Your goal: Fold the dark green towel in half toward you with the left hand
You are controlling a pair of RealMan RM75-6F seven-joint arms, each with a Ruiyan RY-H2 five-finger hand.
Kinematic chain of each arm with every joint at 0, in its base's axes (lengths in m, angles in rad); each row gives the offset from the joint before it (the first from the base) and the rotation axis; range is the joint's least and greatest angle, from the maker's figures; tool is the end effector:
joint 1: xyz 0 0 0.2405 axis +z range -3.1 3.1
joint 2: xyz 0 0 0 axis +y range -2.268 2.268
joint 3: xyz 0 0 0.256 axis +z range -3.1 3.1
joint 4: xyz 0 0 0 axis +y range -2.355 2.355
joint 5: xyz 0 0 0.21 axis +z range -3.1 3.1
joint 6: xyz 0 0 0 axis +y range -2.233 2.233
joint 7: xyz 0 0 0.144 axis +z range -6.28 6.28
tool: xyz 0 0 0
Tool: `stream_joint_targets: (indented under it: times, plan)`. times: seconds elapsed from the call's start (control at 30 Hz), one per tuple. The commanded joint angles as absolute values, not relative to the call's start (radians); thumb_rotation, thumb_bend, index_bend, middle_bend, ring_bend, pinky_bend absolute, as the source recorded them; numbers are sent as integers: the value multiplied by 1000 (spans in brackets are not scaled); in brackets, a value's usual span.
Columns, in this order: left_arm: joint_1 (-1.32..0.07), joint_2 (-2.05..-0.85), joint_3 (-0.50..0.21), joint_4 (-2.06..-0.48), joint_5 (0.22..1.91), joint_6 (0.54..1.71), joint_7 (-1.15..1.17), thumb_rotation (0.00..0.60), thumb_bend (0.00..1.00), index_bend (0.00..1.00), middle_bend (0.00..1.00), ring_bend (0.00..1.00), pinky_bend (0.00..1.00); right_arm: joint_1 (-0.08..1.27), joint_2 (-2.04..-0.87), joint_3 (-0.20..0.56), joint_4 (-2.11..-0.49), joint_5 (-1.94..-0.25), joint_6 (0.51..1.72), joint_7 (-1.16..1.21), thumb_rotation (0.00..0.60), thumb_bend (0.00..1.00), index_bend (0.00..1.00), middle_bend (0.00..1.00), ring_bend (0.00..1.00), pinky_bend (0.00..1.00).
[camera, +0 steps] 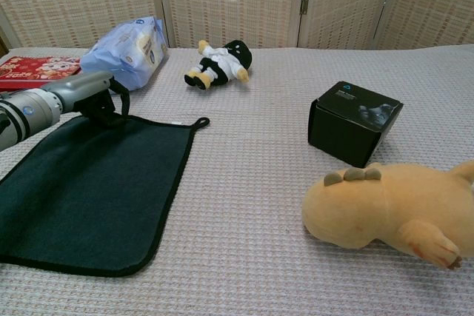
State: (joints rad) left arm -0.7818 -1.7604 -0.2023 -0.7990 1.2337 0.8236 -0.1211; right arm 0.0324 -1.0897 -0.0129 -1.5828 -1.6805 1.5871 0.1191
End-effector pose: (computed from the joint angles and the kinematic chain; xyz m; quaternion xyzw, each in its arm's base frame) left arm -0.2259 0.4174 -0.0221 -0.6819 -0.4250 -0.3632 0.4717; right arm -0.3029 -0.1503 0.1650 0.6180 -0.3759 0.4333 0.5377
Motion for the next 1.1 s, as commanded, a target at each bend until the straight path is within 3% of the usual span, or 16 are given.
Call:
stream_joint_targets:
  times: [0.03,0.57,1.1]
  plan:
    - [-745,-1723,-182,-872,1265,893,-96,600,471,651,1000,1000,1000,31,-1090,-16,-1583,-1687,1590,118,600,269,0,0,0,0]
    - [-542,-1576,-40,-1234,1416,1197,35,600,472,658,1000,1000,1000,23,-1097,-39,-1595,-1757,1625,96,600,270,0,0,0,0]
    - [-396,-1554,79,-1331,1565,1372,67,600,472,659,1000,1000,1000,7,-1102,-61,-1597,-1819,1668,79,600,269,0,0,0,0]
